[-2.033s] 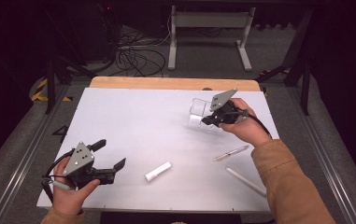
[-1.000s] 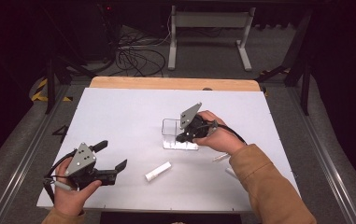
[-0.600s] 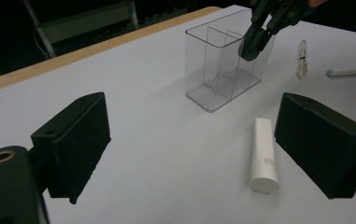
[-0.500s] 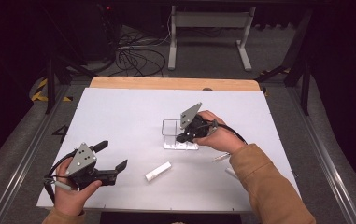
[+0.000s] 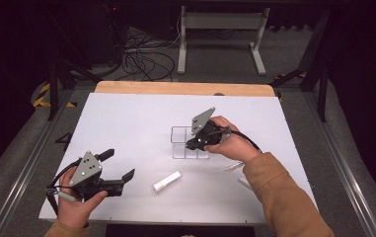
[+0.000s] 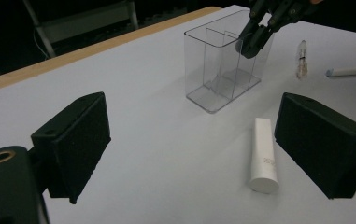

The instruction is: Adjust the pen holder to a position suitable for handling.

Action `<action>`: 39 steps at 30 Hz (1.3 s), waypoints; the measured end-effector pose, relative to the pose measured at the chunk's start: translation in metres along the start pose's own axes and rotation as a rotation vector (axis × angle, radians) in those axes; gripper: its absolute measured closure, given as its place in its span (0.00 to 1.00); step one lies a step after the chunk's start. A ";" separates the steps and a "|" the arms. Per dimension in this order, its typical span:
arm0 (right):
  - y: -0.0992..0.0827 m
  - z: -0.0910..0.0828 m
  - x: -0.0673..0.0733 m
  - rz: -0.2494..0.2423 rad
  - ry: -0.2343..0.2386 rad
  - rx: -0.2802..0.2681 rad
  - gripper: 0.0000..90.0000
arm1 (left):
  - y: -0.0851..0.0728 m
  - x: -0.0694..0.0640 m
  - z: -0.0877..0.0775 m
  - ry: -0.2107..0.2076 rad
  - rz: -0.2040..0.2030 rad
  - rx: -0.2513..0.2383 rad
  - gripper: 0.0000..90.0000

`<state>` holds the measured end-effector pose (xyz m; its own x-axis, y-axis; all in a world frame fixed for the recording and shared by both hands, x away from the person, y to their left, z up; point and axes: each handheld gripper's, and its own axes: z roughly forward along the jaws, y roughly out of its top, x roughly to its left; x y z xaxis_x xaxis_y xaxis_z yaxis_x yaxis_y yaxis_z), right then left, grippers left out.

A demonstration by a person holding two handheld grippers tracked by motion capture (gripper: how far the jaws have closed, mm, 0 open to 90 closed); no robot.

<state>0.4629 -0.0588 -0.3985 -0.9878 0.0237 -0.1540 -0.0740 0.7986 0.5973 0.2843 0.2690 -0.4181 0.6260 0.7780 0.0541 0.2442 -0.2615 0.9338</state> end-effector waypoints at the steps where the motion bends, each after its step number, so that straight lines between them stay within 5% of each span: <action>1: 0.000 -0.003 0.000 0.009 -0.014 -0.021 0.84 | 0.000 0.000 0.000 0.000 0.000 0.000 0.12; 5: 0.000 -0.016 0.003 0.053 -0.070 -0.099 0.64 | 0.000 -0.001 0.000 -0.002 0.002 0.000 0.12; 12: 0.002 -0.037 0.015 0.079 -0.132 -0.184 0.53 | 0.001 -0.002 0.001 -0.001 0.004 0.000 0.12; 29: -0.004 -0.059 0.031 0.171 -0.216 -0.227 0.46 | 0.002 -0.002 0.001 -0.004 0.006 -0.002 0.12; 39: -0.029 -0.083 0.059 0.233 -0.302 -0.325 0.41 | 0.004 -0.003 0.003 -0.012 0.009 -0.002 0.12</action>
<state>0.3957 -0.1308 -0.3599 -0.9029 0.3906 -0.1795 0.0576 0.5237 0.8500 0.2854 0.2635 -0.4151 0.6367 0.7689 0.0581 0.2371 -0.2669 0.9341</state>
